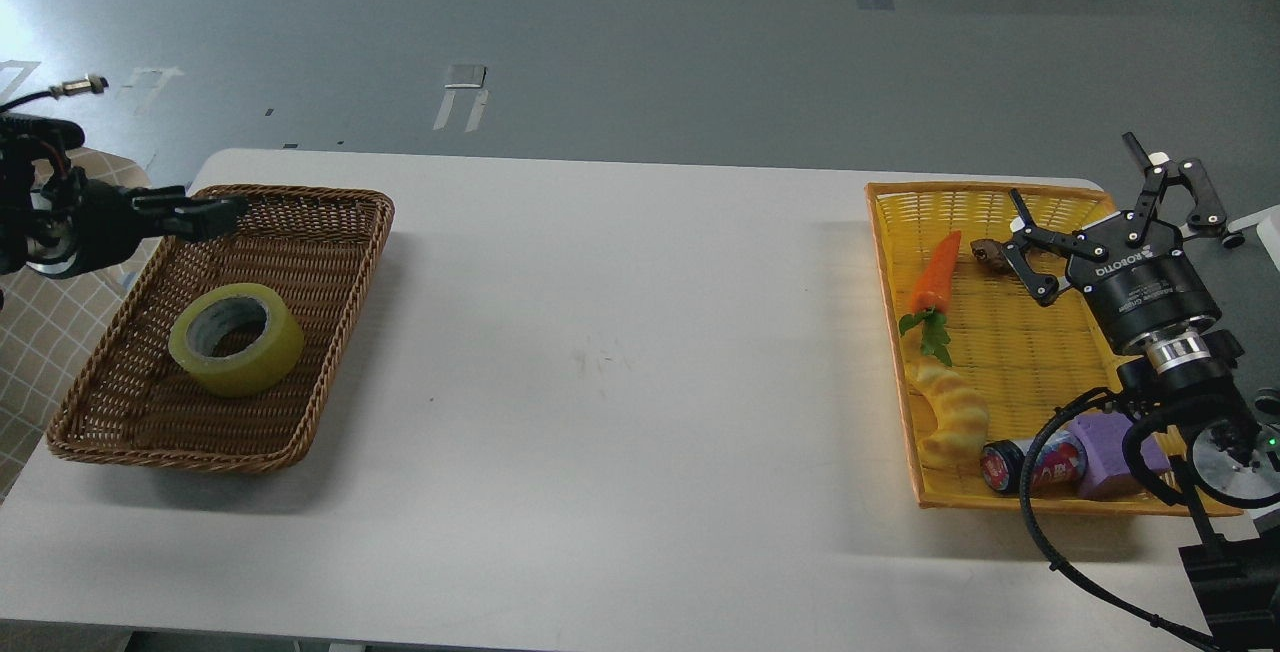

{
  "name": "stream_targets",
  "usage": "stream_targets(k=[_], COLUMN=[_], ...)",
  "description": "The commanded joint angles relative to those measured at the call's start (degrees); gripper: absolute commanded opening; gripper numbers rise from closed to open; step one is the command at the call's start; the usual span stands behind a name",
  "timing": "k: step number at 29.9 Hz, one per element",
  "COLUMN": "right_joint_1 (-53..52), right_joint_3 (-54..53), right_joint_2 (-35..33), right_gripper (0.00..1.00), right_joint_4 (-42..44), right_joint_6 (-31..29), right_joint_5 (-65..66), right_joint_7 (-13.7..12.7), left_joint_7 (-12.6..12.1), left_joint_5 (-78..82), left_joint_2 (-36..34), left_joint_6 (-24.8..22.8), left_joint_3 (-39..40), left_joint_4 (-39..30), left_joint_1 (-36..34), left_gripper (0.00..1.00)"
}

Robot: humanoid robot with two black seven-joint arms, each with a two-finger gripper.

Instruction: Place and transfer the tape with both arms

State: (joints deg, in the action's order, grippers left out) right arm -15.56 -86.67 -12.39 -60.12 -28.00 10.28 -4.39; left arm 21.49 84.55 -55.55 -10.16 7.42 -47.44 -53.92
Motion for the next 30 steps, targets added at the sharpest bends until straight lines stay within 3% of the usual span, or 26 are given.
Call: stream_targets(k=[1,8,12,22,30], right_joint_1=[-0.1,-1.6,-4.8,-15.3,-22.6], right_joint_3=[0.0,0.1,0.2,2.8,6.1], right_joint_2=[0.0,-0.1,-0.5,-1.1,-0.1], right_gripper=[1.0,1.0,1.0,1.0,1.0], right_joint_4=[-0.1,-0.2,-0.2,3.2,8.5], right_joint_6=[0.0,0.0,0.0,0.0,0.0], right_joint_5=[0.0,0.3,0.6,1.5,1.7], right_joint_7=[-0.1,-0.2,-0.5,-1.0,-4.9], left_joint_7=[0.2,0.0,0.0,0.1,0.1], left_joint_5=[-9.1,-40.8,-60.2,-66.3,-66.3], left_joint_2=[0.1,1.2,4.8,13.6,22.9], left_joint_6=[-5.3,-15.7,-17.8,-17.8,-17.8], left_joint_3=[0.5,1.5,3.6,14.2,28.9], left_joint_4=[-0.7,-2.8,-2.8,-2.8,-3.0], left_joint_1=[-5.1,-11.6,-11.7,-7.5,1.8], left_gripper=[0.79,0.84,0.98,0.98,0.98])
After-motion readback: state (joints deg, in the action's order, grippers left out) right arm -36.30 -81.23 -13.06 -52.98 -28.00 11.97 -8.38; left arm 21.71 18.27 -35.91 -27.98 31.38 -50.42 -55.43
